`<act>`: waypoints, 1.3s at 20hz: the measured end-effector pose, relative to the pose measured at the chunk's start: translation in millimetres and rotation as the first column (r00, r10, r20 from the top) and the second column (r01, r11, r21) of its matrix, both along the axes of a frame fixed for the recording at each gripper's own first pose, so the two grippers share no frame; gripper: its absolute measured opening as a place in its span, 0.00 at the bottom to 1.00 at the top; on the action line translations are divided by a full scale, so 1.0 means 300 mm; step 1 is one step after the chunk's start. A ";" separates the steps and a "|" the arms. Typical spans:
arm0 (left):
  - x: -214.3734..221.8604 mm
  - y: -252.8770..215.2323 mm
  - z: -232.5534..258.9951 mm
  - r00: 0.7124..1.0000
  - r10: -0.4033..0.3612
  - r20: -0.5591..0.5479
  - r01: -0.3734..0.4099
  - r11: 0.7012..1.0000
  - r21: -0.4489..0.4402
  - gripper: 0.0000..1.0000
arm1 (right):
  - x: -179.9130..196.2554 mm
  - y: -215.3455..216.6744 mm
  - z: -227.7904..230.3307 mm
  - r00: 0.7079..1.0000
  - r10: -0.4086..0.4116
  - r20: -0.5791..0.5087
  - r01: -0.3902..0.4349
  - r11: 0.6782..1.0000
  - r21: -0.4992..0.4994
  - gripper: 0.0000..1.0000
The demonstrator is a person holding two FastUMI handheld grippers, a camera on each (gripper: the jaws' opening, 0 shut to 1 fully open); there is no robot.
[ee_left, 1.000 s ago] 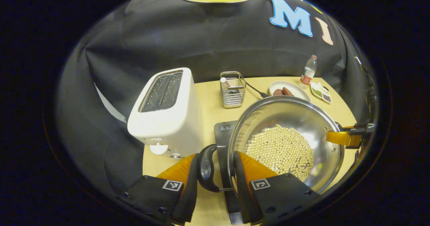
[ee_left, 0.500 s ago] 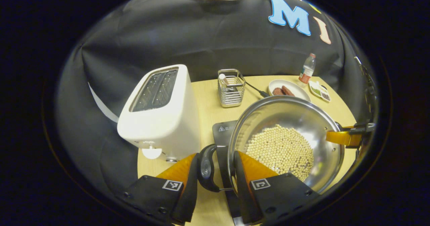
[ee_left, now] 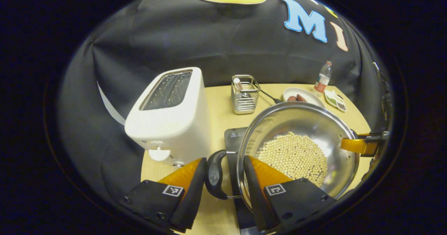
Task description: First push the handle of the pot to place it horizontally, then grasp the pot with both hands and set it on the induction cooktop.
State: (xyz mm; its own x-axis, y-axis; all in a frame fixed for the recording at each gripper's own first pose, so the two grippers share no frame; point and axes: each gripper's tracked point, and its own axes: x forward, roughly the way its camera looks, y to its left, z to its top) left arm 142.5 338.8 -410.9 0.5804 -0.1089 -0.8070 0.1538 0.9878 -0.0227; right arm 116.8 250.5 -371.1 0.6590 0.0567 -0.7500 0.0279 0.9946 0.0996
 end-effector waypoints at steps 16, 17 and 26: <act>-0.135 -0.662 0.765 0.895 0.123 0.429 -0.059 0.985 -0.161 0.84 | -0.157 -0.477 0.685 0.872 0.048 0.486 -0.043 0.999 -0.021 0.80; -0.146 -0.721 0.836 0.875 0.122 0.468 -0.053 0.986 -0.158 0.84 | -0.172 -0.508 0.737 0.856 0.052 0.514 -0.047 0.999 -0.023 0.80; -0.271 -1.053 1.303 0.718 0.161 0.677 -0.050 0.982 -0.180 0.85 | -0.300 -0.762 1.121 0.718 0.097 0.689 -0.066 0.995 -0.071 0.94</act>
State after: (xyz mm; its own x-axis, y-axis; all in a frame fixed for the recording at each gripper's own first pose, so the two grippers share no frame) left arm 61.1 23.0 -20.1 0.9825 -0.0904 -0.1628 0.0764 0.9930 -0.0901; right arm 26.9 21.8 -34.8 0.9891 0.1163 -0.0902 -0.1150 0.9932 0.0202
